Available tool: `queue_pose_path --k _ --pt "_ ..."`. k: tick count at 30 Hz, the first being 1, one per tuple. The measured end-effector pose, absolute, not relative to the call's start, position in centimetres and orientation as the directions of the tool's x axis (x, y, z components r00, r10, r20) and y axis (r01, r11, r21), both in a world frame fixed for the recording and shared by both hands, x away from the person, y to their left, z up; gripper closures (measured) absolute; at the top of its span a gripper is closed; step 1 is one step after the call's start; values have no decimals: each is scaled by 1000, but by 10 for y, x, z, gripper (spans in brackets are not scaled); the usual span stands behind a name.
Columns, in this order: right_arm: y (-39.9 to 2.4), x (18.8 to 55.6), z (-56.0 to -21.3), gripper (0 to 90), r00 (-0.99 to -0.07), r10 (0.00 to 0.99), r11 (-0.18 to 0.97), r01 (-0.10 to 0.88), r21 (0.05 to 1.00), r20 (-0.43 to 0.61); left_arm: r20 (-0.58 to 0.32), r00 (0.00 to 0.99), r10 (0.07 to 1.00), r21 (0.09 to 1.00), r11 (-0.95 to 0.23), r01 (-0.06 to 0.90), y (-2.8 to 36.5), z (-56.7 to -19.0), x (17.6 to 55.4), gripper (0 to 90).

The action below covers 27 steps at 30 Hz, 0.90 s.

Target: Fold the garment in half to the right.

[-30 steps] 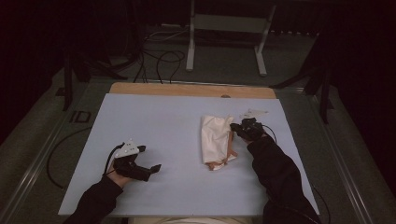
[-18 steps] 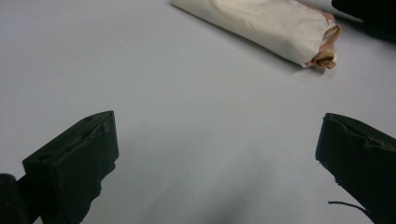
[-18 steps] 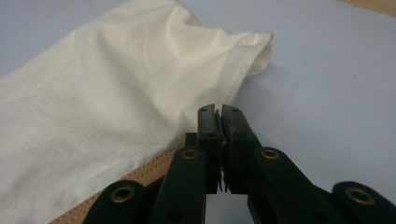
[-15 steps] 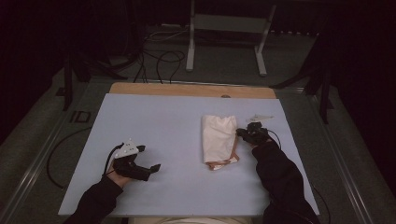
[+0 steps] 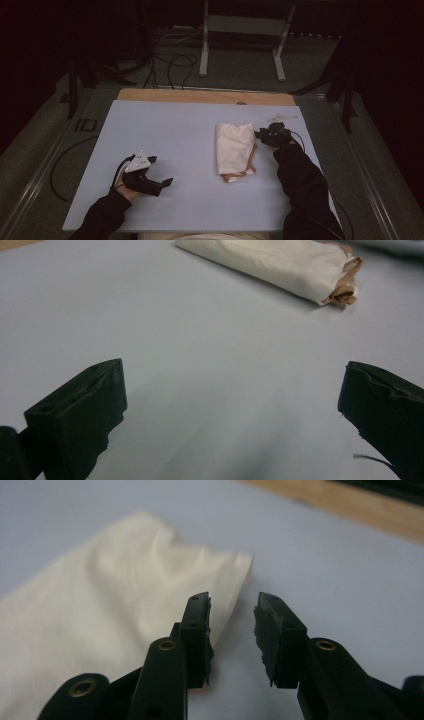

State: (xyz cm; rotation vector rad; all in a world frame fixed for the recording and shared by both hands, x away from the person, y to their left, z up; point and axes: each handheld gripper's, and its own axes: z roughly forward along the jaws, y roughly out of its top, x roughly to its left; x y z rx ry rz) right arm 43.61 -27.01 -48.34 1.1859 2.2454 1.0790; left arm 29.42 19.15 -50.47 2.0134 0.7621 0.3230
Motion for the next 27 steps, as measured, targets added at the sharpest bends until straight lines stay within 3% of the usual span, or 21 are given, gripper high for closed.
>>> queue_pose_path --k 6,16,20,21,23,27 --pt "-261 466 -474 629 -566 822 316 549 774 65 -75 774 629 842 -376 387 192 -506 294 0" --pt "-245 498 -496 614 -550 824 309 638 705 138 -88 780 619 842 -372 391 192 -507 295 0" --pt "-244 498 -502 709 -546 825 314 655 687 143 -89 783 616 842 -373 390 192 -507 295 0" --pt "-244 497 -502 802 -544 828 315 653 688 138 -91 783 615 843 -372 390 192 -507 295 0" --pt "-244 494 -500 872 -548 828 326 639 696 115 -92 783 615 842 -372 391 191 -507 295 0" --pt "-243 486 -491 879 -561 824 344 602 721 76 -92 784 614 841 -373 391 190 -507 295 0"
